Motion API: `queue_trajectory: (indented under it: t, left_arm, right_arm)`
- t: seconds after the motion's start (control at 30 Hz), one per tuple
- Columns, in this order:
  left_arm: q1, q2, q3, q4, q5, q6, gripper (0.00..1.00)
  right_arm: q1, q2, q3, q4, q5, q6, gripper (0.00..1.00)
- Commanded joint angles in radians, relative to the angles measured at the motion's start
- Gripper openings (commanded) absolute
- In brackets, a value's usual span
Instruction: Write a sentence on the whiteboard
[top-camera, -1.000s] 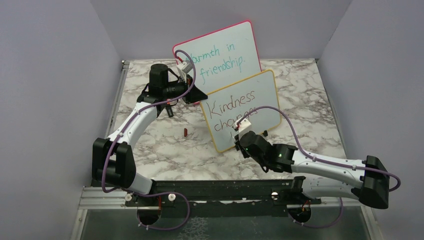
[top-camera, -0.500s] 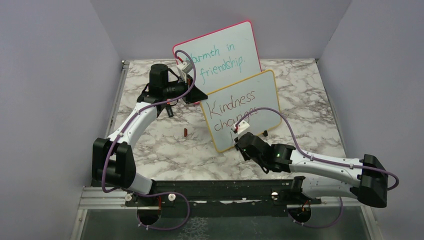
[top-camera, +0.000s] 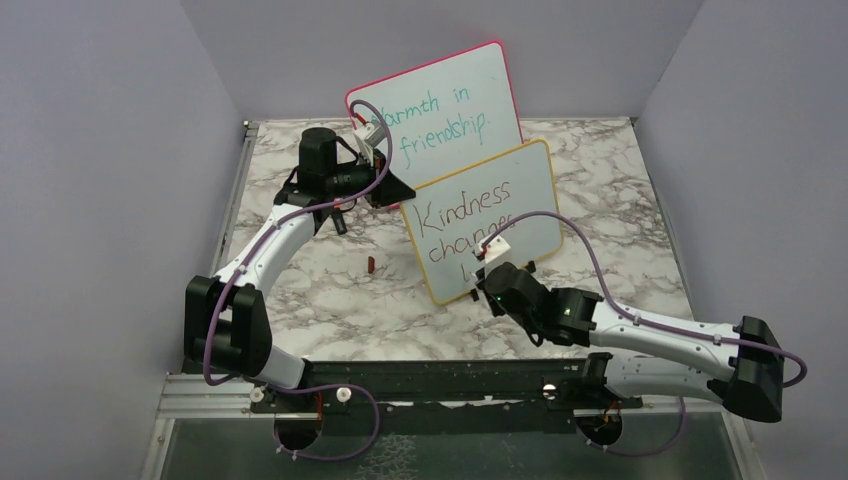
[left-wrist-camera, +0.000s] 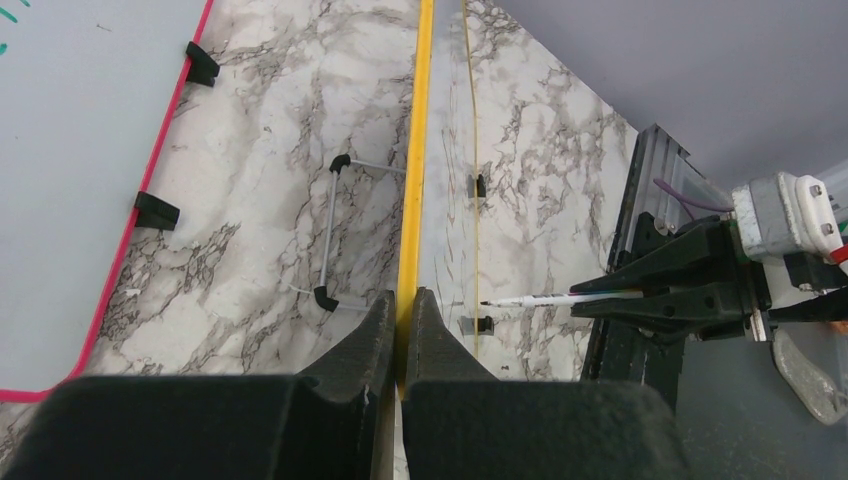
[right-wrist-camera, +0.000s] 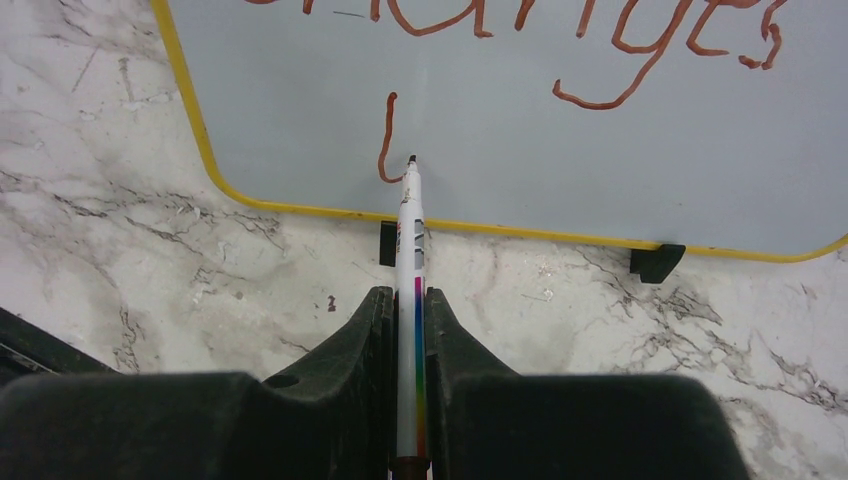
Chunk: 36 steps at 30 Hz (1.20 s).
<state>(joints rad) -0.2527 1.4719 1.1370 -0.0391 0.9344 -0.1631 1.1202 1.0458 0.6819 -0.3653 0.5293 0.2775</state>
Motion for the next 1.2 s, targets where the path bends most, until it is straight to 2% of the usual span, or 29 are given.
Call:
queue_trajectory:
  t: [0.0, 0.27, 0.57, 1.17]
  left_arm:
    - [-0.031, 0.031, -0.023, -0.085, -0.037, 0.037, 0.00]
    - [-0.031, 0.034, -0.022, -0.085, -0.036, 0.037, 0.00]
    - [-0.031, 0.035, -0.022, -0.085, -0.034, 0.037, 0.00]
    - [-0.031, 0.029, -0.020, -0.087, -0.035, 0.039, 0.00]
  right_arm:
    - [0.003, -0.029, 0.004, 0.030, 0.044, 0.005, 0.01]
    - [0.003, -0.010, -0.003, 0.046, 0.088, 0.028, 0.01]
    - [0.004, 0.029, -0.013, 0.081, 0.071, 0.028, 0.01]
    - [0.003, -0.004, -0.008, 0.006, 0.071, 0.059, 0.01]
